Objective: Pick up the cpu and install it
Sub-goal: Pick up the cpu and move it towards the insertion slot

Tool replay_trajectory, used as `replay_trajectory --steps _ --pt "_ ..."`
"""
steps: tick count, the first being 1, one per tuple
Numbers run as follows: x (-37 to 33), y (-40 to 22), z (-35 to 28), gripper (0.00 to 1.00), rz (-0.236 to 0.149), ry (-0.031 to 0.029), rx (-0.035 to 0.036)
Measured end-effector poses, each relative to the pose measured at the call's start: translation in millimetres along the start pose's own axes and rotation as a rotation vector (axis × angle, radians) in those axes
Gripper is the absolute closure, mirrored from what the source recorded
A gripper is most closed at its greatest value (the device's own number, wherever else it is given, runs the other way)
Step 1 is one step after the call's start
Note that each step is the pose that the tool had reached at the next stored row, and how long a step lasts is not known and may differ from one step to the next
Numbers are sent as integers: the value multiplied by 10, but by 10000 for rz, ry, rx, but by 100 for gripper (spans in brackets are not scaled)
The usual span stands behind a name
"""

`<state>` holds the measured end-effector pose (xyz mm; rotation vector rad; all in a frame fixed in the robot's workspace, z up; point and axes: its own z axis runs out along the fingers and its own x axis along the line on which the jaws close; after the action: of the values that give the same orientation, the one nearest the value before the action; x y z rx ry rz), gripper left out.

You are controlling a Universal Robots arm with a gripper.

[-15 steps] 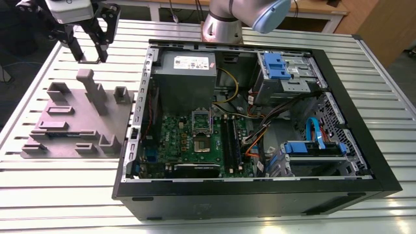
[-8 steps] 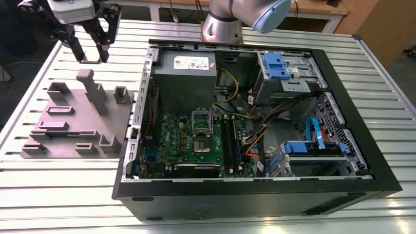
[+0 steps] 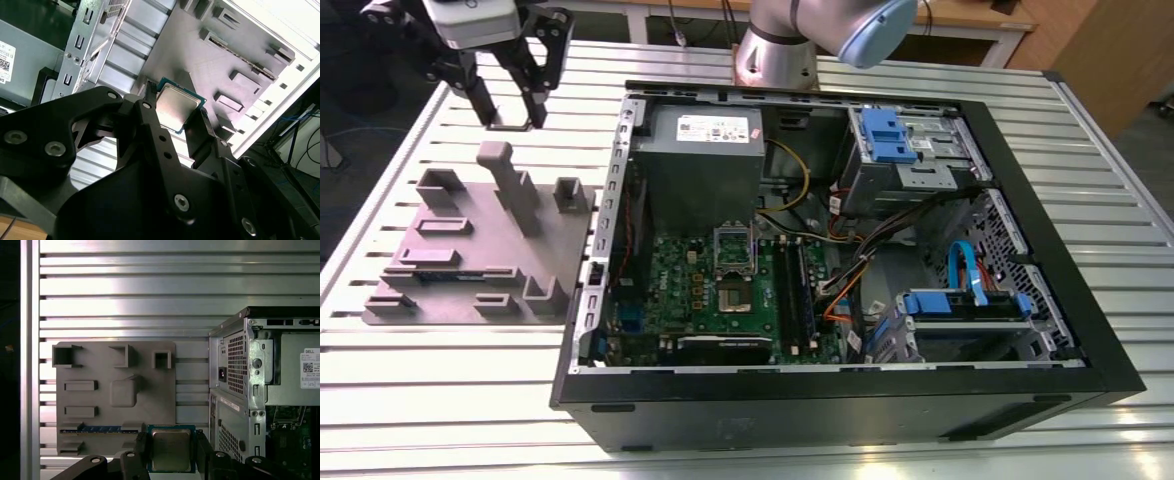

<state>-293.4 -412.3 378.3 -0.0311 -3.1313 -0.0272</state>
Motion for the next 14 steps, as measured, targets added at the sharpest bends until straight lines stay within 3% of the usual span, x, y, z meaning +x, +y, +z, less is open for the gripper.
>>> replay_trajectory --steps 14 --pt "-41 1 0 53 0 0 -1"
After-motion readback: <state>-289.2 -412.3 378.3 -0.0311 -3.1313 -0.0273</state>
